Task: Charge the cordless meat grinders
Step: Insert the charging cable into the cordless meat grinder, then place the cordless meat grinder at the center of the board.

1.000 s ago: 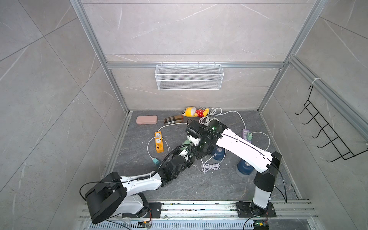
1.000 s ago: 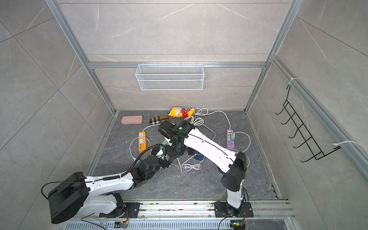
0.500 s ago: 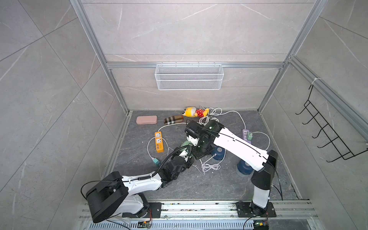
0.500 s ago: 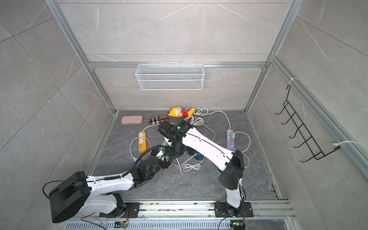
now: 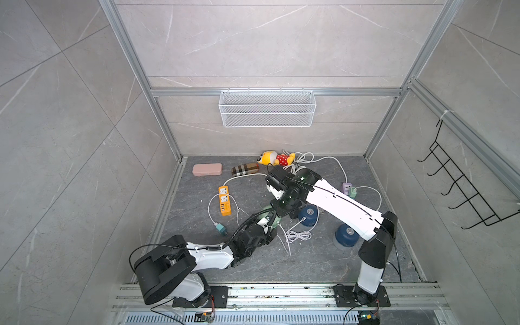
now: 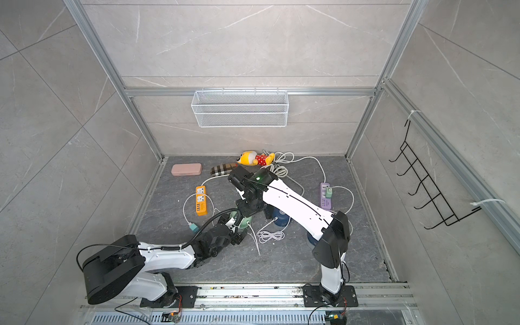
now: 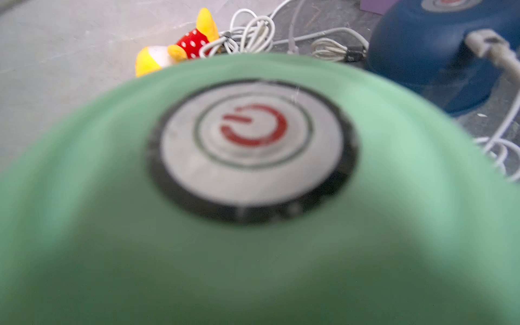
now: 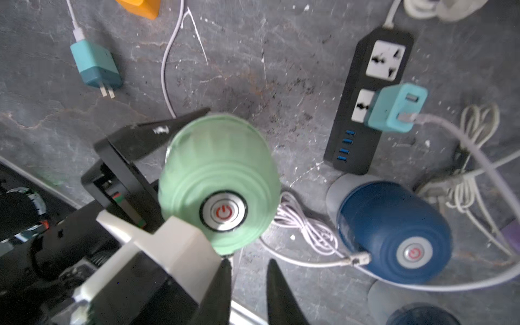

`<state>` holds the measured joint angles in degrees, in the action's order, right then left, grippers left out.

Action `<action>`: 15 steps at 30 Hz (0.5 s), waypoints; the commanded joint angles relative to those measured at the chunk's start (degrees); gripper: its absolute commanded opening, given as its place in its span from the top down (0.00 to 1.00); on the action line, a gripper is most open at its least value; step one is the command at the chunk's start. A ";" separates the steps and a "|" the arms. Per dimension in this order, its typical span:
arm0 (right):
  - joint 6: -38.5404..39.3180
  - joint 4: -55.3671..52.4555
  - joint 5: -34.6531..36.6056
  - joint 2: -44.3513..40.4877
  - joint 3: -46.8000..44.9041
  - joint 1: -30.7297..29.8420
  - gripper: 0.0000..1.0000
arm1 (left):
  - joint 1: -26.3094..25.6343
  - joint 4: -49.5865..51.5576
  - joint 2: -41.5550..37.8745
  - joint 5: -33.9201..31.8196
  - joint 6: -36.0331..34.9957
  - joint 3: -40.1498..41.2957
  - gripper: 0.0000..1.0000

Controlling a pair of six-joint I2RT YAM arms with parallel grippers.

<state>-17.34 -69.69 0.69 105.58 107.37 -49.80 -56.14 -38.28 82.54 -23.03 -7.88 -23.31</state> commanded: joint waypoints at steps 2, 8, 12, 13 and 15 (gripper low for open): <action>0.60 6.06 0.12 -5.37 -4.62 -0.52 0.65 | 1.69 -13.62 3.77 3.98 2.11 -0.84 0.54; 0.03 7.57 1.09 -10.02 -10.94 0.43 0.62 | 4.00 -21.23 12.01 5.37 4.91 -2.99 0.54; -0.42 8.49 1.14 -11.90 -13.84 1.02 0.62 | 5.06 -23.31 16.66 5.94 6.39 -5.33 0.53; -0.52 8.64 1.22 -12.22 -14.15 1.24 0.62 | 5.51 -24.23 17.68 6.15 6.85 -5.51 0.53; -0.59 8.86 1.42 -12.93 -14.85 1.44 0.62 | 6.49 -27.06 20.00 6.24 8.20 -5.70 0.52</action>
<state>-16.95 -62.17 1.34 94.39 93.73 -48.60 -50.96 -55.09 100.92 -17.43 -2.94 -26.92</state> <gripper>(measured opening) 0.381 0.850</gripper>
